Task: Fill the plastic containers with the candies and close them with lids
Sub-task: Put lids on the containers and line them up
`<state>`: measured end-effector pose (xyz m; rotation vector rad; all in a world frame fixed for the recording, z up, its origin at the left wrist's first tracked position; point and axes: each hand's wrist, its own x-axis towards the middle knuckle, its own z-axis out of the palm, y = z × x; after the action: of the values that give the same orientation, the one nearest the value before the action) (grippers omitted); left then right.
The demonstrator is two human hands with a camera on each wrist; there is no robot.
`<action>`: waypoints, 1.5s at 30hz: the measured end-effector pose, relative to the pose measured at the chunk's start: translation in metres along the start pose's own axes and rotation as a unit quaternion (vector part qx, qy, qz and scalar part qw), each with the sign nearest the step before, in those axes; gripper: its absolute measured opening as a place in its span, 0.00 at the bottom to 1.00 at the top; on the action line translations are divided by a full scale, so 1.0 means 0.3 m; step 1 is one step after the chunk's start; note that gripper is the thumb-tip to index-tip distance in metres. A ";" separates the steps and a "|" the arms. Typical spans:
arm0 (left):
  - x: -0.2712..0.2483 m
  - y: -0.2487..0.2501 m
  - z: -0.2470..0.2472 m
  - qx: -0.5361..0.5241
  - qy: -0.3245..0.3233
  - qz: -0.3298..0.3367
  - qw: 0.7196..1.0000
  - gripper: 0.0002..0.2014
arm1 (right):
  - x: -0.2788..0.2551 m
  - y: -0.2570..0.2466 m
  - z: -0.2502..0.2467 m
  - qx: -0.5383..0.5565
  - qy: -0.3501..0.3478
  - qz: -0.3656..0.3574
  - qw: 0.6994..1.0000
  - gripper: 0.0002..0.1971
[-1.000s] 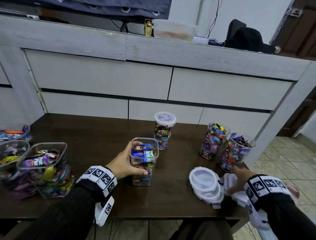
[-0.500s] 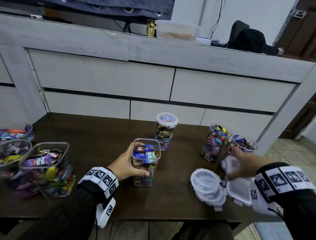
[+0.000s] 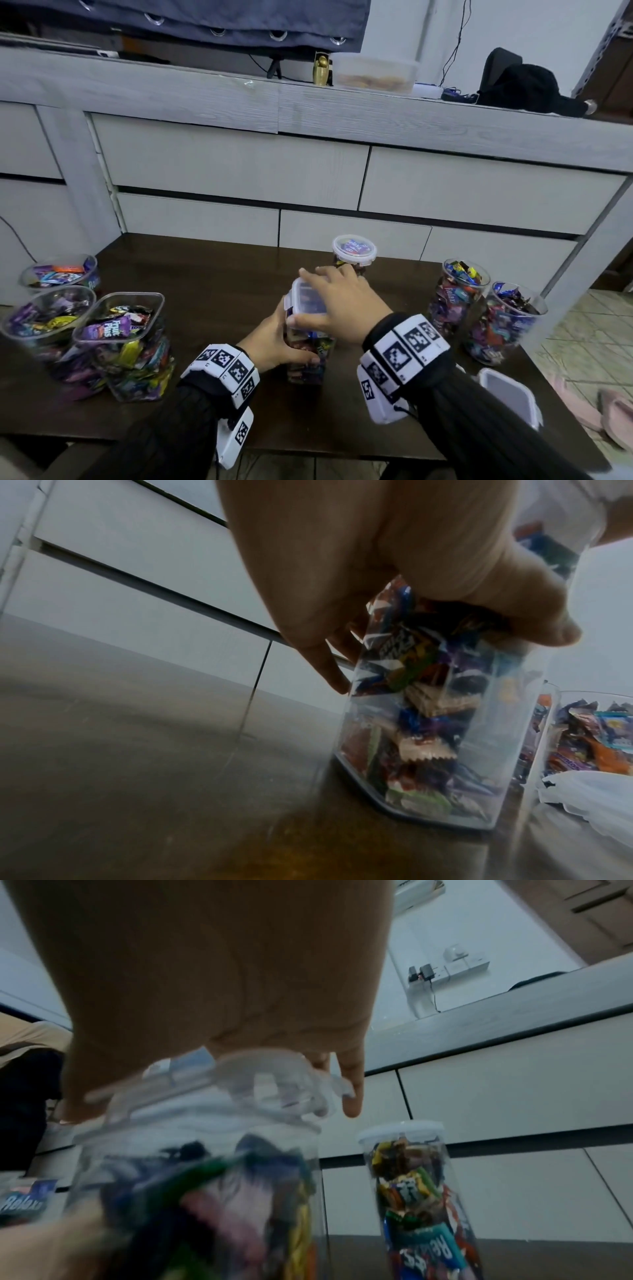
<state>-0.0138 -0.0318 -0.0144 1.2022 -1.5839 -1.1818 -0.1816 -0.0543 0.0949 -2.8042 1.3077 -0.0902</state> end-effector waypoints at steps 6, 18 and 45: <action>0.008 -0.023 0.009 0.041 0.014 0.031 0.999 0.40 | -0.005 -0.044 0.068 0.041 0.026 0.031 0.998 0.41; 0.006 -0.001 0.009 0.064 -0.010 0.034 0.997 0.29 | -0.024 -0.048 0.076 0.150 0.028 0.025 0.988 0.40; 0.000 0.003 0.038 0.052 0.012 0.029 0.998 0.40 | -0.101 0.076 0.102 0.297 0.092 0.087 0.946 0.33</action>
<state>-0.0247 -0.0294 -0.0161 1.2231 -1.6698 -1.0556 -0.2163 -0.0452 0.0619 -2.2026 1.2829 -0.6363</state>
